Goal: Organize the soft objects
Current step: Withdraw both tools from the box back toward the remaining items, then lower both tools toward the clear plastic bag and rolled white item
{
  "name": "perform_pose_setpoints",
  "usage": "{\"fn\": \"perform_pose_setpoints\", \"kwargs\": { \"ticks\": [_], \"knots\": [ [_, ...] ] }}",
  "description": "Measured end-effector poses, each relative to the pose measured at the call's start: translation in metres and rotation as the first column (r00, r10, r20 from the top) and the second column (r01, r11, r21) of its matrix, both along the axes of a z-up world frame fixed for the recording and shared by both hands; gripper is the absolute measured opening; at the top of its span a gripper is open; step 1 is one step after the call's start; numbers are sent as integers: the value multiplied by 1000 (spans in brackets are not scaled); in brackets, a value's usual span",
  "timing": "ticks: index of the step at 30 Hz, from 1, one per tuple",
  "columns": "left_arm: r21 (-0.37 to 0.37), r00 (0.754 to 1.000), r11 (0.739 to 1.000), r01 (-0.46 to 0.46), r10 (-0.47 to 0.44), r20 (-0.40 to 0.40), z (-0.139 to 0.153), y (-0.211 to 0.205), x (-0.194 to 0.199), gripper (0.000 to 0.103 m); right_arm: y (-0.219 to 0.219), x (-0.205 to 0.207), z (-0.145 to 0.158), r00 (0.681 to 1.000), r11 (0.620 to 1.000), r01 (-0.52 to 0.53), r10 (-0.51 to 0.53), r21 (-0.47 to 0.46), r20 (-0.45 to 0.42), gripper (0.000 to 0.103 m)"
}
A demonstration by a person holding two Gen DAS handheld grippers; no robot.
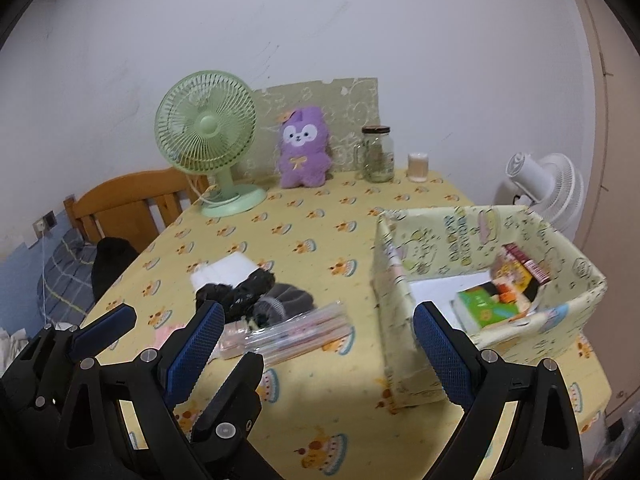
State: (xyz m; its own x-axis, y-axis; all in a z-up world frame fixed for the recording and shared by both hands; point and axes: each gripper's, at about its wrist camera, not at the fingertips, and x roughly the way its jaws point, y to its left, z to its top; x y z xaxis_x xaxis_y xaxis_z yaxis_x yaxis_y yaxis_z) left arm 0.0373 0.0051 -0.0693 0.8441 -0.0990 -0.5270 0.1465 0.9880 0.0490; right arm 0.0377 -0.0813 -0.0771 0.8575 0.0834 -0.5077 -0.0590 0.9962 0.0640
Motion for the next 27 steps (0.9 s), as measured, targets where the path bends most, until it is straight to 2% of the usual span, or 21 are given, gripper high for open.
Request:
{"fn": "perform_pose_setpoints", "kwargs": {
  "ticks": [17, 27],
  "knots": [
    [-13, 993, 998, -56, 55, -108, -40, 33, 19, 94, 34, 27, -39, 993, 998, -51, 47, -36, -109, 97],
    [12, 984, 996, -92, 93, -150, -57, 44, 36, 87, 45, 46, -57, 986, 996, -63, 51, -69, -159, 97]
  ]
}}
